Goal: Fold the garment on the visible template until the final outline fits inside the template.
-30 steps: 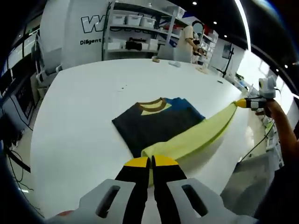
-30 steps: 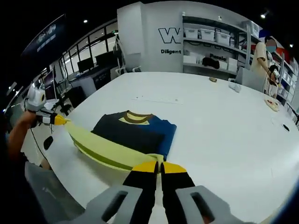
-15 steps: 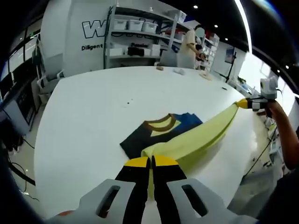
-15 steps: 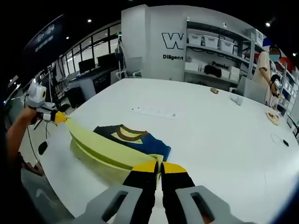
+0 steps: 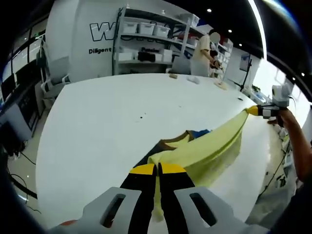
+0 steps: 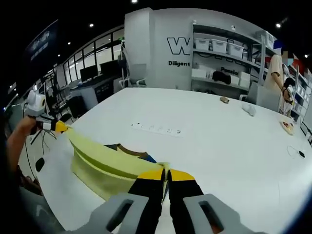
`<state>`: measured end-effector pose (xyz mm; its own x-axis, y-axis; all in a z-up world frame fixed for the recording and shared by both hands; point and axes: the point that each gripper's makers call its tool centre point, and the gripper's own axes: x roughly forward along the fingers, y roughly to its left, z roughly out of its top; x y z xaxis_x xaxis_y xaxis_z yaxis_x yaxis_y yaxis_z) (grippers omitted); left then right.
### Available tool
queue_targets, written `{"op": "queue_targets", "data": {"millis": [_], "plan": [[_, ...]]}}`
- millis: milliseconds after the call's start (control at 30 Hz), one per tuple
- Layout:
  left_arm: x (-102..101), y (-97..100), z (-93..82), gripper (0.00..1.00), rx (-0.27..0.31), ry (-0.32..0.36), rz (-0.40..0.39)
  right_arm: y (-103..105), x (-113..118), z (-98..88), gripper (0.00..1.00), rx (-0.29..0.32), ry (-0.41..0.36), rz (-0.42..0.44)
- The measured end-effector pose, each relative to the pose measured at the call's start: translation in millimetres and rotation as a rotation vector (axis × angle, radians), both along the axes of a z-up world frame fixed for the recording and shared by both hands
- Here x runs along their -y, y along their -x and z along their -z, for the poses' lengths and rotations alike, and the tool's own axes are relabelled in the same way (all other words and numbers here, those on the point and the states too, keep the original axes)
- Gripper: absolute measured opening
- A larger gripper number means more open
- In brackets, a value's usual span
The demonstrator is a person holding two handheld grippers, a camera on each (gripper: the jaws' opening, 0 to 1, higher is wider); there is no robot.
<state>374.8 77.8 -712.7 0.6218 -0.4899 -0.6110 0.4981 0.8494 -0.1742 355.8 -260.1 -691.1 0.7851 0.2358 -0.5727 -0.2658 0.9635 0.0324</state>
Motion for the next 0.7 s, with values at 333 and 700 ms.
{"op": "queue_targets", "data": {"millis": [333, 700], "plan": [[-3, -29.2, 22.2, 0.0, -0.02, -0.01, -0.032, -34, -3, 18.0, 0.0, 0.001, 0.006, -0.002], [-1, -49.1, 66.3, 0.0, -0.085, -0.034, -0.05, -56, -1, 65.6, 0.0, -0.067, 0.026, 0.008]]}}
